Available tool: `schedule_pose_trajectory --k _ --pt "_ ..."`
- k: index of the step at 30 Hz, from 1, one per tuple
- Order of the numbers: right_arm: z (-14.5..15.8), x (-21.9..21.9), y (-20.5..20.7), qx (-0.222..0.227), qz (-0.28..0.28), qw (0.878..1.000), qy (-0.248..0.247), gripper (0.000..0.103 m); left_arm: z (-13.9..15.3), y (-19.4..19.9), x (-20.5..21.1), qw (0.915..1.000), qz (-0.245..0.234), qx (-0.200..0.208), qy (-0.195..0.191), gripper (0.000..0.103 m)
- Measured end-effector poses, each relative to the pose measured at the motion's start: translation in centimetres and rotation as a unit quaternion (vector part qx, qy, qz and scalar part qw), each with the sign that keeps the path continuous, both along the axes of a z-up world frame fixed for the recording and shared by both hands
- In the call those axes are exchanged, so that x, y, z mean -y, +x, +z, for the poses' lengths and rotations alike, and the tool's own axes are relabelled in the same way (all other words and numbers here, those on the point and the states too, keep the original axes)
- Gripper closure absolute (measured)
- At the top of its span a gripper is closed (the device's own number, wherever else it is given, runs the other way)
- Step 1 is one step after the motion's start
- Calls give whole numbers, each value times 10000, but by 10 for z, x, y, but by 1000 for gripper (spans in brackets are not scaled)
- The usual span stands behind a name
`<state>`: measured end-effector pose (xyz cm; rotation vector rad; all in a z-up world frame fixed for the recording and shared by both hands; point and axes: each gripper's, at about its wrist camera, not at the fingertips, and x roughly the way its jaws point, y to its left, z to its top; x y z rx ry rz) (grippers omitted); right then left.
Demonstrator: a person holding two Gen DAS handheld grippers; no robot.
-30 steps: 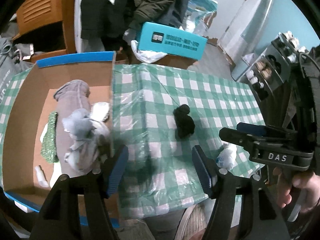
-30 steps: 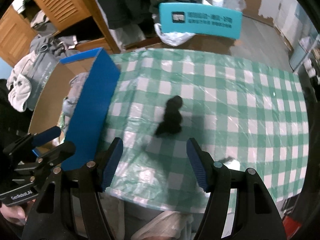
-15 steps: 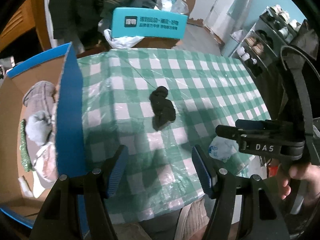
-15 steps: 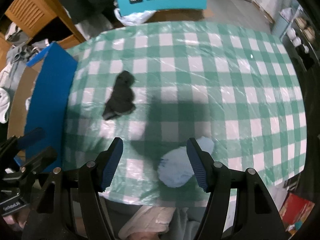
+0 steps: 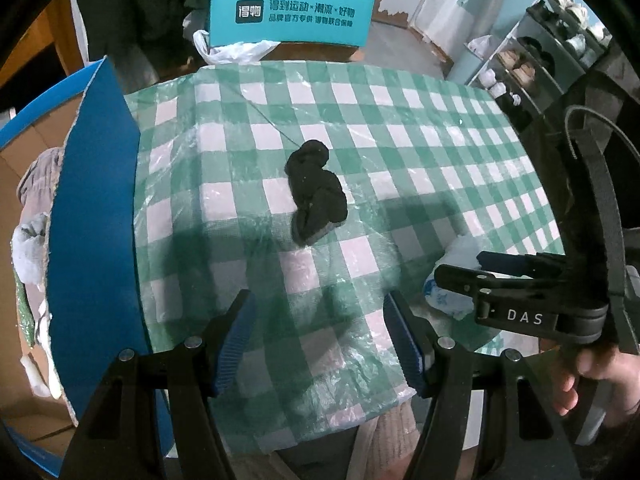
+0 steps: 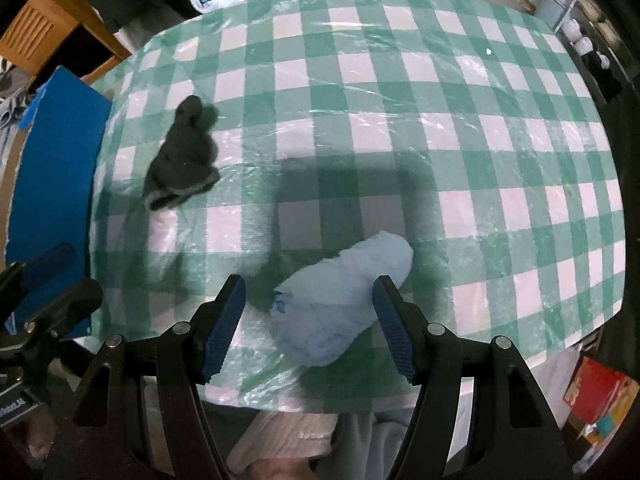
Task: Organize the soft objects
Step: 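Move the left gripper to the black sock while the right gripper approaches the white-blue bag, then grasp the black sock with the left gripper while the right gripper grasps the white-blue bag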
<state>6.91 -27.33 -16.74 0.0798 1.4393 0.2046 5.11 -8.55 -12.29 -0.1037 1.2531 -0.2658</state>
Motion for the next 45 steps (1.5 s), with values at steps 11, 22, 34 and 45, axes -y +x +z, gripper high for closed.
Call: schedule_pose_trajectory --k 11,22,34,45 --pt "-19 7 -2 -215 -139 9997 -33 37 -9 5 1 10000 67 -34 55 36" --pt "-29 -7 3 -155 184 9997 -93 44 -18 20 -1 9993 323 -127 115 36" --pt "-24 3 32 95 3 9999 63 46 -29 48 10 9992 314 -238 -17 36" --pt "-7 16 52 480 -136 9987 139 46 -39 75 22 9986 401 -343 -10 36"
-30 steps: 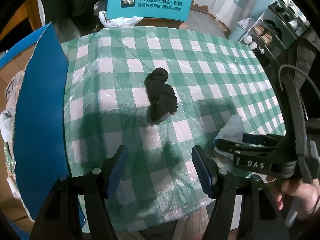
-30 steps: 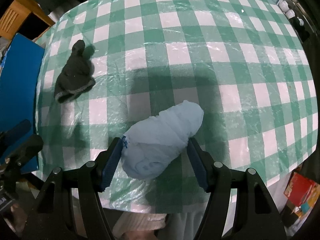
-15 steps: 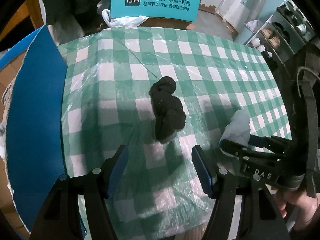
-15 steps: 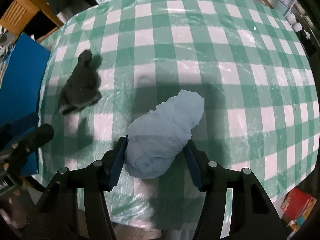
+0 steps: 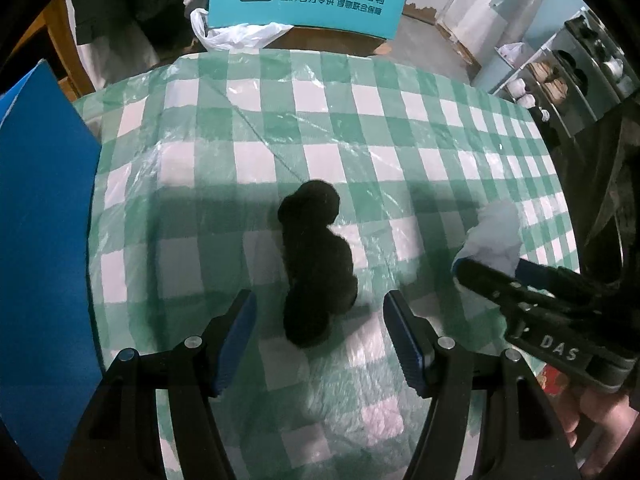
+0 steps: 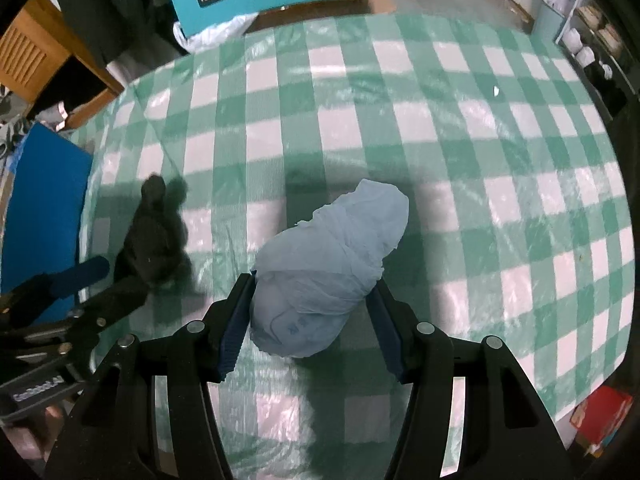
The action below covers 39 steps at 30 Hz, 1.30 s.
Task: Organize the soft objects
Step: 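Grasp the black sock with the left gripper while the right gripper grasps the white-blue bag, then lift and carry the black sock and white-blue bag over the box with both grippers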
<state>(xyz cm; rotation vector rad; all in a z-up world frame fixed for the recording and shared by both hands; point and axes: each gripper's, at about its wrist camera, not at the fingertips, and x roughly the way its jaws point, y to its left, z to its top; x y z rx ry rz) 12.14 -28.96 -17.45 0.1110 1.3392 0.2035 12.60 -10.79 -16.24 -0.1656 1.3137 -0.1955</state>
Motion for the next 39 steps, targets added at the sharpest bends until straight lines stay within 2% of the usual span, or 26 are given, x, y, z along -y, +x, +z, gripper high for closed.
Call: schedule_pose_trajectory --k 7,16,18,21,30,39 --pt "17 2 16 300 81 9995 50 45 -6 12 6 9999 -18 -17 97 36" --pt "18 -6 14 348 230 9991 68 45 -13 23 17 9999 -31 -21 154 37" --pt "18 -5 14 339 205 9992 42 45 -16 25 20 9997 -105 -47 211 51" --pt "15 -3 13 305 148 9994 44 45 -18 26 21 9996 -130 -107 209 64" --pt "19 -3 13 348 172 9992 82 45 -19 23 20 9997 -165 -46 184 67" --pt "30 -8 9 446 230 9987 107 45 3 12 23 9991 -328 149 217 67"
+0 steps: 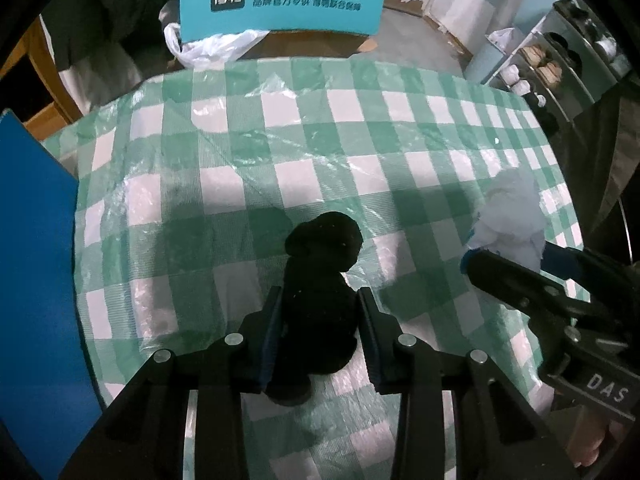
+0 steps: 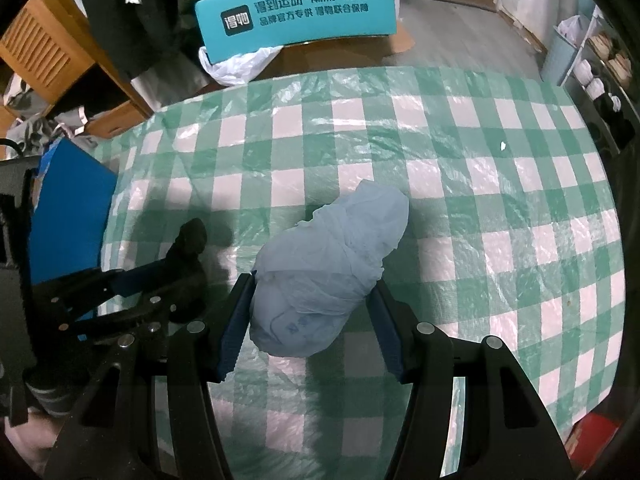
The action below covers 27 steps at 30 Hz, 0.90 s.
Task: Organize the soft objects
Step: 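Lift and carry the black sock and white-blue bag over the box with both grippers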
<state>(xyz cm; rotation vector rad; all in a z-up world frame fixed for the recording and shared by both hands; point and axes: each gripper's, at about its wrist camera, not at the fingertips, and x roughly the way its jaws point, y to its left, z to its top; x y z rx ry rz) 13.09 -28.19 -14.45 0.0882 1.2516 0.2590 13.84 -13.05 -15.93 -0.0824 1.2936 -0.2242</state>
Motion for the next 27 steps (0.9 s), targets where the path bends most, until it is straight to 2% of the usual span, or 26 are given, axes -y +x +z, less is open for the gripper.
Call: schedule_pose_trajectory --k 13,27 --pt "33 -7 -15 291 127 9995 -6 45 52 -29 -6 9985 -100 535 -25 67" --pt "71 -25 -38 518 378 9979 83 45 93 -65 -30 9963 -19 845 -145 67"
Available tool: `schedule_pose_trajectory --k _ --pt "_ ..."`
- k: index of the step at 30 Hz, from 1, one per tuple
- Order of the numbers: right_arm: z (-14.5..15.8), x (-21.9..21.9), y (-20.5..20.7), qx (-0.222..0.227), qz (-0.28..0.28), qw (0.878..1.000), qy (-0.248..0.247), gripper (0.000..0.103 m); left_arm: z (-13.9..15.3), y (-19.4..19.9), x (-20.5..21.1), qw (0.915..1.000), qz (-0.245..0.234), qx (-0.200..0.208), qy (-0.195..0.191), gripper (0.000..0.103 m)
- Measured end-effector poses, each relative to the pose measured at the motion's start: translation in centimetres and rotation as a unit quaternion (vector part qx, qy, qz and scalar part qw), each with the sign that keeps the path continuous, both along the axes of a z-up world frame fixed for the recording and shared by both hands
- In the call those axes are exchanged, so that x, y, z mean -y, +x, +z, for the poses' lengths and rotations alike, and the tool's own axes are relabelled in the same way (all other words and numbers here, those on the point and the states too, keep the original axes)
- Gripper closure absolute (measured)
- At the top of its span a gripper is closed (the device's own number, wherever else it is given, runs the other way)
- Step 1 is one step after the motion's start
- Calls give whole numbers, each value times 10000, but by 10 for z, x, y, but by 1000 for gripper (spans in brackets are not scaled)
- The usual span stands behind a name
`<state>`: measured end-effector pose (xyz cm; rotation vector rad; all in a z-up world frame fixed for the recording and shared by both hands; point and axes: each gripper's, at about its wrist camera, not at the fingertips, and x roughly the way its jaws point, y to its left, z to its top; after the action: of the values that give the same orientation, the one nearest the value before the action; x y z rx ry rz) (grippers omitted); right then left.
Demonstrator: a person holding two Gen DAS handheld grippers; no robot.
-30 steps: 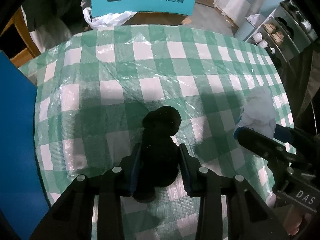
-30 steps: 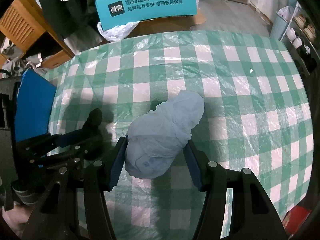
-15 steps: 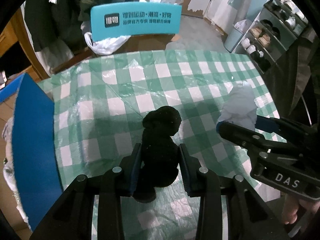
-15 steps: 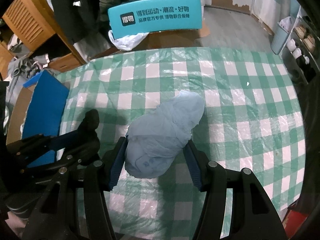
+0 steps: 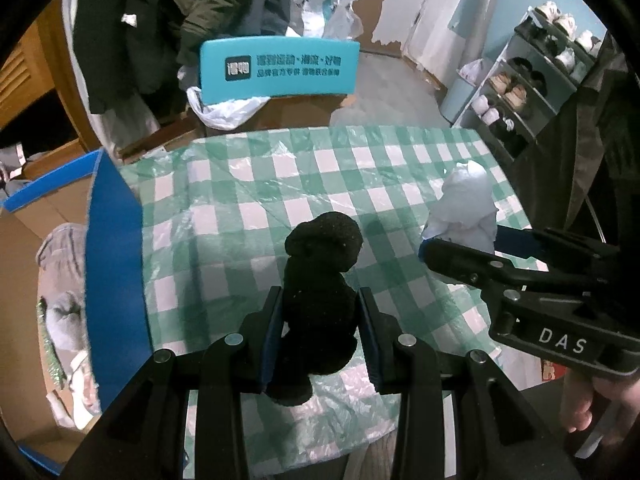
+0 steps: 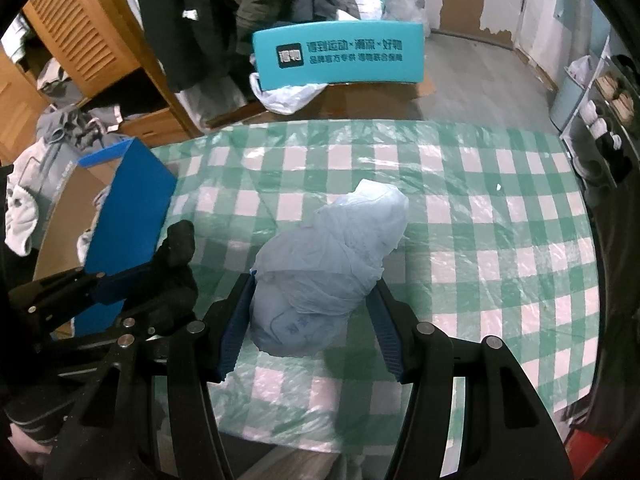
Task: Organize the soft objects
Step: 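Lift and carry the black sock and white-blue bag over the box with both grippers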
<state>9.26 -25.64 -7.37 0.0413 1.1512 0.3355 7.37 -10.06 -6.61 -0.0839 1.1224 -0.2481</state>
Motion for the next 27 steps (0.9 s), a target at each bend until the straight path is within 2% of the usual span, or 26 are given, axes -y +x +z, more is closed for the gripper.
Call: schedule_pose_trajectory --k 13,27 --pt "31 -26 -13 209 265 9994 127 45 25 -23 -26 9997 90 227 -33 67" --pt "52 -65 -21 342 599 9975 167 45 45 -43 -66 9981 405 403 -247 67"
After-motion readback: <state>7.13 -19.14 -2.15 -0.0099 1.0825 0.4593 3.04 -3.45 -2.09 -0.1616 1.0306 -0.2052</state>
